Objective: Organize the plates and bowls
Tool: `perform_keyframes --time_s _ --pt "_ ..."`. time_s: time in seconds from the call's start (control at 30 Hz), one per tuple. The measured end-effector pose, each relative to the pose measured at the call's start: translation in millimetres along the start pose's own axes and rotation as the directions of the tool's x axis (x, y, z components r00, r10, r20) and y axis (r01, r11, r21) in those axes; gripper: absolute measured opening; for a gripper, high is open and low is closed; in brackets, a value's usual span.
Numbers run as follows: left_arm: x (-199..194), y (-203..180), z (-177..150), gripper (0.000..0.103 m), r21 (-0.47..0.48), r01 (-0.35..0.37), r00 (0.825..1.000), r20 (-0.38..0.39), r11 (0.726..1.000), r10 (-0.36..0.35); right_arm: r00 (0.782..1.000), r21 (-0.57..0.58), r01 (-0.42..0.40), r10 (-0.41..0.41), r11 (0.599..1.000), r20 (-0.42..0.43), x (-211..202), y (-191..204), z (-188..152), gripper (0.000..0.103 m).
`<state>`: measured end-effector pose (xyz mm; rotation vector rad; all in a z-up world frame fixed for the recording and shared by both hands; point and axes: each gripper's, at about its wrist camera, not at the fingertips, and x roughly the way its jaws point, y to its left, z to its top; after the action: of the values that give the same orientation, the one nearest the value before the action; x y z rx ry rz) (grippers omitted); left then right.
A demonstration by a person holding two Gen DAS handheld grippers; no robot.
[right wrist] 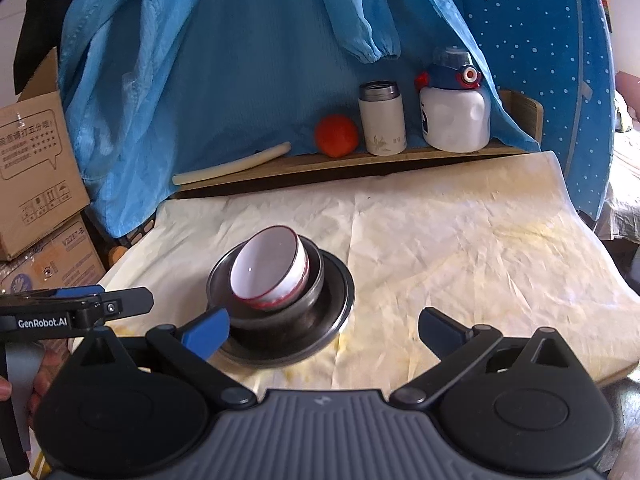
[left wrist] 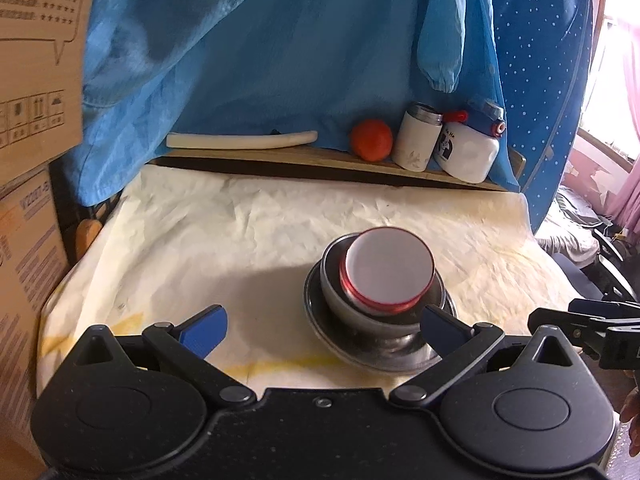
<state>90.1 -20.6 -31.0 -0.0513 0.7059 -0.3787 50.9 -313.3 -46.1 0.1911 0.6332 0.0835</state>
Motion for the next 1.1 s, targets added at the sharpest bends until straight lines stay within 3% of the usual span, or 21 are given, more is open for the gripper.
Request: perform_keyframes --time_s 0.57,1.1 --pt "-28 -9 -28 0.102 0.003 -0.037 0.999 0.017 0.999 0.037 0.999 0.012 0.003 -0.003 1.000 0.037 -29 -7 -29 0.103" --pt "-35 -13 -27 0.102 0.012 -0.064 0.997 0.045 0.998 0.064 0.998 0.006 -0.009 0.009 1.000 0.058 -30 -12 -24 0.103"
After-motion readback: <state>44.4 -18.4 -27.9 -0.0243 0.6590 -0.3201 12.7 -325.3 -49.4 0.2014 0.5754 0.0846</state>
